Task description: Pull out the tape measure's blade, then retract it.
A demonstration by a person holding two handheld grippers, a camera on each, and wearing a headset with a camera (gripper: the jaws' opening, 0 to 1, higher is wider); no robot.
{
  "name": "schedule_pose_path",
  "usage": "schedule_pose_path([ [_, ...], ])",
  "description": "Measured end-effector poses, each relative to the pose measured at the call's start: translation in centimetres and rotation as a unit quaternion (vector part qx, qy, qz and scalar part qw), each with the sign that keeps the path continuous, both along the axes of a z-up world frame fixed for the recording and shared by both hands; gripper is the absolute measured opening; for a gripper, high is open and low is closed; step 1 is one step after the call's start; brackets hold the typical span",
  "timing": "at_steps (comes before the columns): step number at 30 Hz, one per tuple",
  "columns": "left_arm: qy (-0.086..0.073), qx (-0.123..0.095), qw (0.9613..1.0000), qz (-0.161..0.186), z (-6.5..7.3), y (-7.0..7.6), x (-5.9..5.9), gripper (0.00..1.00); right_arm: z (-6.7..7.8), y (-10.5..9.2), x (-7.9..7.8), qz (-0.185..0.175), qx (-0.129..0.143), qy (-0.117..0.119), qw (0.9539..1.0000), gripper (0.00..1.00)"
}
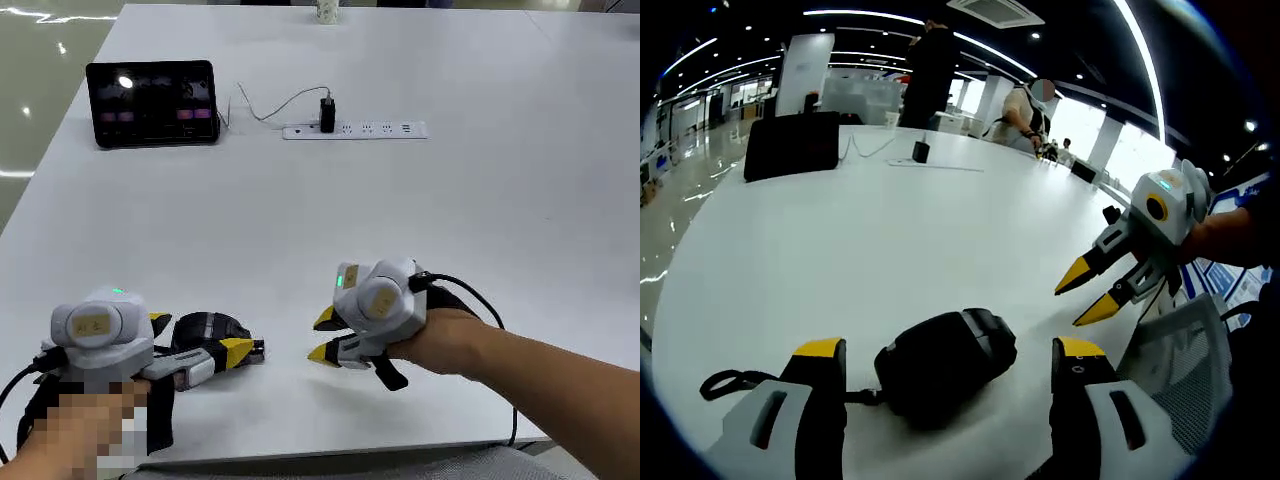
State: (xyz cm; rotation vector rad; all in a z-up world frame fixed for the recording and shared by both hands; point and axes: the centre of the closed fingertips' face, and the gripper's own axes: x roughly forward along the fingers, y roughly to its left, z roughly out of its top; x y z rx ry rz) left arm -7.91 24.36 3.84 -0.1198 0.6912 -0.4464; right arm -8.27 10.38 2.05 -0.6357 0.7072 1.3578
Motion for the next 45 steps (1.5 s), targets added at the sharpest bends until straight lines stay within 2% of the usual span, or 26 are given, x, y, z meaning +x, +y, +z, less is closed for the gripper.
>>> schedule_pose_path([
  [2,0.008,-0.003,0.9998,-0.021,0.1,-0.3,-0.6,0.84,0.5,-0.9,0.2,-0.013,0.009,0.0,0.9999,0.21],
  [3,0.008,0.004,0.9996,-0.025,0.2,-0.3,-0.7,0.84,0.6,-1.3,0.3,-0.018,0.01,0.001,0.9998,0.22],
  [4,-0.005,0.014,0.9992,-0.036,0.3,-0.1,-0.6,0.85,0.9,-1.9,0.5,-0.027,0.014,0.001,0.9996,0.23],
  [7,-0.007,0.006,0.9991,-0.042,0.8,0.0,-0.8,0.99,1.4,-3.3,0.9,-0.045,0.018,0.006,0.9988,0.25],
  [8,-0.004,0.0,0.9988,-0.049,0.8,0.0,-1.0,0.99,1.6,-3.6,1.0,-0.05,0.021,0.006,0.9985,0.26],
  [10,0.001,-0.007,0.9981,-0.061,0.9,0.0,-1.3,0.99,2.2,-4.4,1.3,-0.066,0.032,0.007,0.9973,0.28],
  [12,-0.005,-0.009,0.9972,-0.075,1.2,0.0,-1.6,0.99,2.7,-5.3,1.5,-0.075,0.039,0.008,0.9964,0.3],
  [17,0.001,-0.002,0.9953,-0.097,1.5,0.6,-2.3,0.99,3.1,-7.7,1.5,-0.098,0.048,0.012,0.994,0.35],
  [20,-0.012,0.011,0.9944,-0.104,2.2,1.3,-2.1,0.99,3.4,-9.0,1.3,-0.107,0.053,0.014,0.9927,0.37],
  [23,-0.018,0.006,0.9945,-0.103,2.9,1.9,-2.0,0.99,3.3,-10.6,1.3,-0.118,0.052,0.013,0.9915,0.42],
  [27,-0.013,0.026,0.9926,-0.118,2.6,2.7,-2.5,0.99,3.3,-12.8,1.4,-0.144,0.057,0.022,0.9877,0.47],
  [30,-0.014,0.026,0.9924,-0.119,2.7,3.2,-2.6,0.99,3.3,-14.1,1.4,-0.16,0.063,0.024,0.9849,0.53],
  [34,-0.009,0.026,0.9923,-0.121,2.6,3.8,-3.1,0.99,3.0,-15.9,1.3,-0.178,0.068,0.025,0.9813,0.6],
  [35,-0.005,0.028,0.9923,-0.121,2.5,3.9,-3.2,0.99,2.9,-16.2,1.3,-0.182,0.068,0.027,0.9805,0.62],
  [39,-0.004,0.032,0.9924,-0.119,2.2,4.5,-3.6,0.99,3.0,-17.3,1.0,-0.19,0.071,0.03,0.9788,0.69],
  [41,-0.005,0.041,0.9914,-0.124,1.9,4.7,-3.8,0.99,3.0,-17.8,0.9,-0.196,0.075,0.031,0.9772,0.71],
  [43,0.003,0.051,0.9905,-0.128,1.6,5.0,-4.1,0.99,3.0,-18.3,0.9,-0.203,0.074,0.029,0.9759,0.73],
  [45,0.005,0.052,0.9899,-0.132,1.5,5.2,-4.2,0.99,2.9,-18.9,0.8,-0.208,0.067,0.024,0.9756,0.76],
])
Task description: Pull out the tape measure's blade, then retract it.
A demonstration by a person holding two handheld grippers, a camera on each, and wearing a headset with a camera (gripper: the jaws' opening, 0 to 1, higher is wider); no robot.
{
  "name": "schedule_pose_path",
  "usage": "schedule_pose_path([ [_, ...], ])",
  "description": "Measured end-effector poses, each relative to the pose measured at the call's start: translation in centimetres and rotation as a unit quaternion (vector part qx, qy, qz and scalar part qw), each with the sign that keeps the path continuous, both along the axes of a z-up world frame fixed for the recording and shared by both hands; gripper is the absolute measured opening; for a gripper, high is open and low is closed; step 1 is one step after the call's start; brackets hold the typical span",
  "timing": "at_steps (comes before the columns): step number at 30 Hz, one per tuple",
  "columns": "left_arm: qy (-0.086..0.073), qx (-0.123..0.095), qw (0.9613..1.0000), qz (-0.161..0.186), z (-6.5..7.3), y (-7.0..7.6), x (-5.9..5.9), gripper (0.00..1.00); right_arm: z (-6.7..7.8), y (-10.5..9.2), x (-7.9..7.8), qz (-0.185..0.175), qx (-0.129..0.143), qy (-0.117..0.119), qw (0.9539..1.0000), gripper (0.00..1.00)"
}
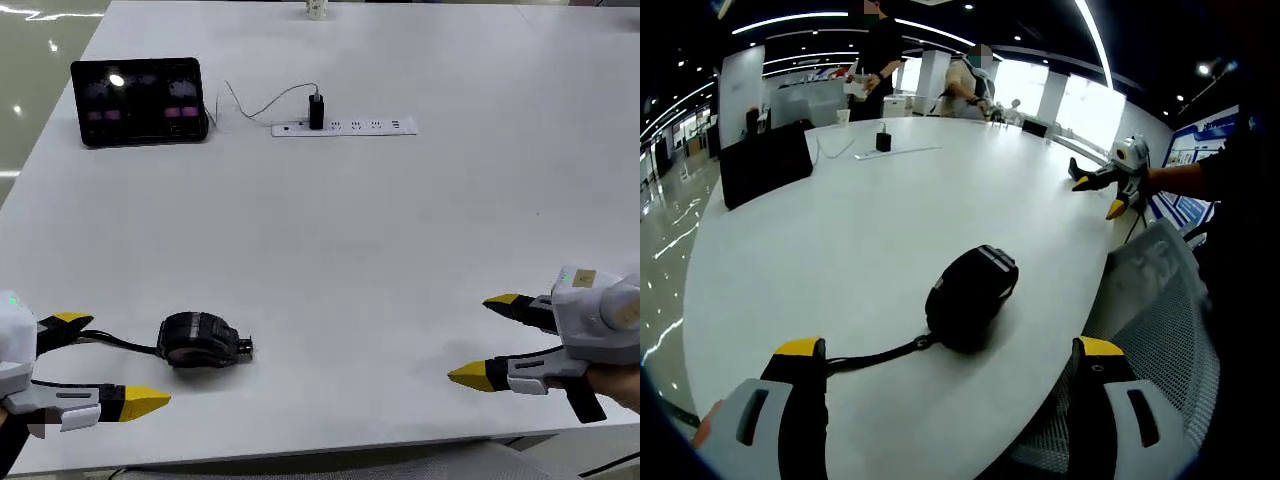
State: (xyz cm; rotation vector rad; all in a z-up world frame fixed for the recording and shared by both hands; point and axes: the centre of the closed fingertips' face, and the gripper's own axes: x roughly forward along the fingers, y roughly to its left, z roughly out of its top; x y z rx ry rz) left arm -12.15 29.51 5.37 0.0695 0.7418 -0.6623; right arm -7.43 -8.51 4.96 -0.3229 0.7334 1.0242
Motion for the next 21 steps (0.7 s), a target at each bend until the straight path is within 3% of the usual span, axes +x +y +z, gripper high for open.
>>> schedule_pose_path([
  [2,0.005,0.0,1.0,0.001,-0.1,0.2,-0.1,0.99,-0.2,-0.9,0.2,-0.007,-0.004,-0.002,1.0,0.79],
  [12,0.003,-0.006,0.9999,0.007,0.4,1.1,0.6,0.99,-0.3,-3.9,0.1,-0.03,-0.007,-0.004,0.9995,0.99],
  [13,0.003,-0.006,0.9999,0.007,0.5,1.2,0.7,0.99,-0.4,-4.1,-0.2,-0.03,-0.008,0.005,0.9995,0.99],
  [16,0.003,-0.009,0.9999,0.007,0.7,1.3,0.7,0.99,-0.4,-4.9,-0.1,-0.032,-0.013,0.0,0.9994,0.99],
  [18,0.02,-0.022,0.9995,-0.004,0.7,0.8,0.2,0.99,-0.2,-5.1,0.0,-0.035,-0.01,0.002,0.9993,0.99],
  [19,0.011,-0.015,0.9998,-0.002,0.6,1.1,0.4,0.99,-0.2,-5.1,0.0,-0.036,-0.009,0.003,0.9993,0.99],
  [21,0.018,-0.018,0.9997,-0.003,0.6,1.0,0.2,0.99,-0.2,-5.0,0.0,-0.035,-0.009,0.002,0.9994,0.99],
])
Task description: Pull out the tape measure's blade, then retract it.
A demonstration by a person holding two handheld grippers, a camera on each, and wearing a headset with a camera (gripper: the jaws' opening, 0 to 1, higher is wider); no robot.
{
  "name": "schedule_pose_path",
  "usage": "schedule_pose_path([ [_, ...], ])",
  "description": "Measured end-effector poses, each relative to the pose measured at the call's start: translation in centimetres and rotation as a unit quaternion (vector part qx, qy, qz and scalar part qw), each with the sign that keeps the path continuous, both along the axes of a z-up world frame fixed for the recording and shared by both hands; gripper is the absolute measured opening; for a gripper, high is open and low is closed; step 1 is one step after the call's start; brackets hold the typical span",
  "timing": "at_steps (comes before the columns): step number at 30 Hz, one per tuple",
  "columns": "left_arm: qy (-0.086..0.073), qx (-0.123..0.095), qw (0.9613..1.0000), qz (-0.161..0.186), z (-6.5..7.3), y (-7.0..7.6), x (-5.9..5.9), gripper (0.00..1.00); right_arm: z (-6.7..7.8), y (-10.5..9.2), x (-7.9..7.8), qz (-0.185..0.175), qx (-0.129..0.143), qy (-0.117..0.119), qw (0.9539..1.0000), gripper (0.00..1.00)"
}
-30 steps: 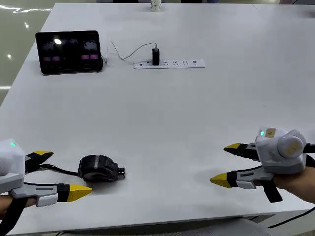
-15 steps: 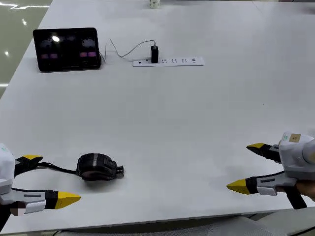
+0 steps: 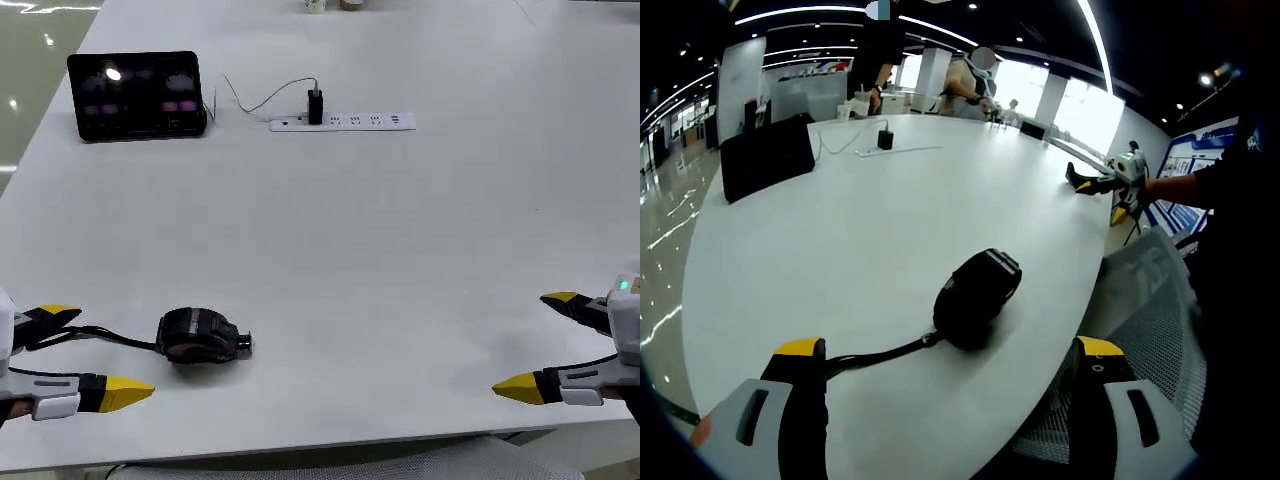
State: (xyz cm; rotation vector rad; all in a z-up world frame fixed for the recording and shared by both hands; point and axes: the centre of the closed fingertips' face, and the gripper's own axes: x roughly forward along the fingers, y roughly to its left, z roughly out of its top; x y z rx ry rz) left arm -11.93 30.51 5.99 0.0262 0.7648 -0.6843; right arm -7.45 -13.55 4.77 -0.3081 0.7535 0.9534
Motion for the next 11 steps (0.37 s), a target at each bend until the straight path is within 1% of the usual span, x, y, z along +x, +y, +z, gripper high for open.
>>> schedule_pose_path([
  [1,-0.003,-0.001,1.0,0.002,0.1,-0.01,0.08,0.99,-0.06,-0.03,-0.04,0.001,0.0,0.001,1.0,0.99],
  [2,-0.009,0.003,0.9999,0.004,0.11,0.17,0.3,0.99,-0.08,-0.01,-0.07,0.001,0.0,0.001,1.0,0.99],
  [3,-0.005,0.0,1.0,0.004,0.09,0.13,0.21,0.99,-0.12,0.04,-0.11,0.001,0.0,0.002,1.0,0.99],
  [7,-0.005,0.002,1.0,0.007,0.11,0.2,0.13,0.99,-0.1,0.26,-0.24,0.005,0.003,0.002,1.0,0.99],
  [8,-0.008,0.004,0.9999,0.008,0.23,0.24,0.19,0.99,-0.15,0.26,-0.25,0.006,0.001,0.002,1.0,0.99],
  [11,-0.008,0.003,0.9999,0.01,0.4,0.33,0.14,0.99,-0.28,0.19,-0.3,0.005,0.0,0.005,1.0,0.99],
])
